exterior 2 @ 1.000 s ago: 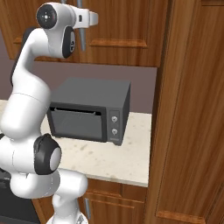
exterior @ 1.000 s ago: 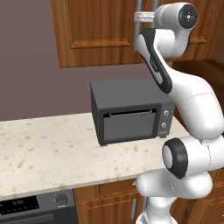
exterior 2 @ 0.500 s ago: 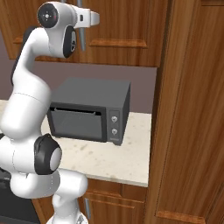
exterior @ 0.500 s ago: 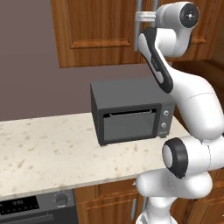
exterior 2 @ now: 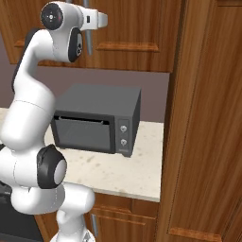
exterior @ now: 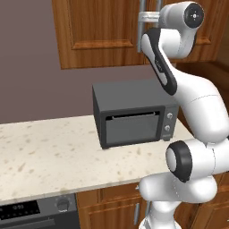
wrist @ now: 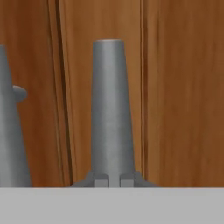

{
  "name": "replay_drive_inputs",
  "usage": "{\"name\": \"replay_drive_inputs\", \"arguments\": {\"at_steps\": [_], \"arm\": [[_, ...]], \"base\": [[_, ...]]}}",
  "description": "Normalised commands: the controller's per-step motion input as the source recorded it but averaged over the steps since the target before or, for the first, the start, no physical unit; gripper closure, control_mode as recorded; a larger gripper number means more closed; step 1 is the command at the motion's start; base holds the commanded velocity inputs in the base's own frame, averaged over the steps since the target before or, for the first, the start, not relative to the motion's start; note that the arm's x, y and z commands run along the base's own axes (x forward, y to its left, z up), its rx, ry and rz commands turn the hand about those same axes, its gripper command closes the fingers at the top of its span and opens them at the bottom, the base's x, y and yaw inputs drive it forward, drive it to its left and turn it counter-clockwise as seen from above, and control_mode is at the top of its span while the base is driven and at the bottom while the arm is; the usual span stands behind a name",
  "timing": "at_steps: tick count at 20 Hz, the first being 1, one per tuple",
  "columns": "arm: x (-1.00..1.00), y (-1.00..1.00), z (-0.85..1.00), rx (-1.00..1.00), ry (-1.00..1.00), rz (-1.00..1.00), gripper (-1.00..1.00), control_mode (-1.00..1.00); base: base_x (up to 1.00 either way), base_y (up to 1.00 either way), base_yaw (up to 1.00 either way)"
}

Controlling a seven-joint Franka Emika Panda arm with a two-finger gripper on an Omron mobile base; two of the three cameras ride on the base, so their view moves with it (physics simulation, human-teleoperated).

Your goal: The dining table condiment station is running low on mayonnaise. Refill the condiment station by opening the cabinet and taking the mayonnaise from the cabinet and placing it on the dining table.

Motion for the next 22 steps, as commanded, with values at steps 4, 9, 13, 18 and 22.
{"name": "replay_drive_inputs", "arguments": {"at_steps": [4,9,13,18,22], "arm": [[-0.02,0.0,0.0,0.0,0.0,0.0,1.0,-1.0],[-0.27,0.0,-0.11,0.0,0.0,0.0,1.0,-1.0],[-0.68,0.01,-0.32,-0.01,-0.03,0.0,1.0,-1.0],[-0.95,-0.04,-0.51,0.01,0.0,0.0,1.0,-1.0],[-1.0,-0.23,-0.51,0.06,0.0,0.01,1.0,-1.0]], "base": [[0.0,0.0,0.0],[0.0,0.0,0.0],[0.0,0.0,0.0],[0.0,0.0,0.0],[0.0,0.0,0.0]]}}
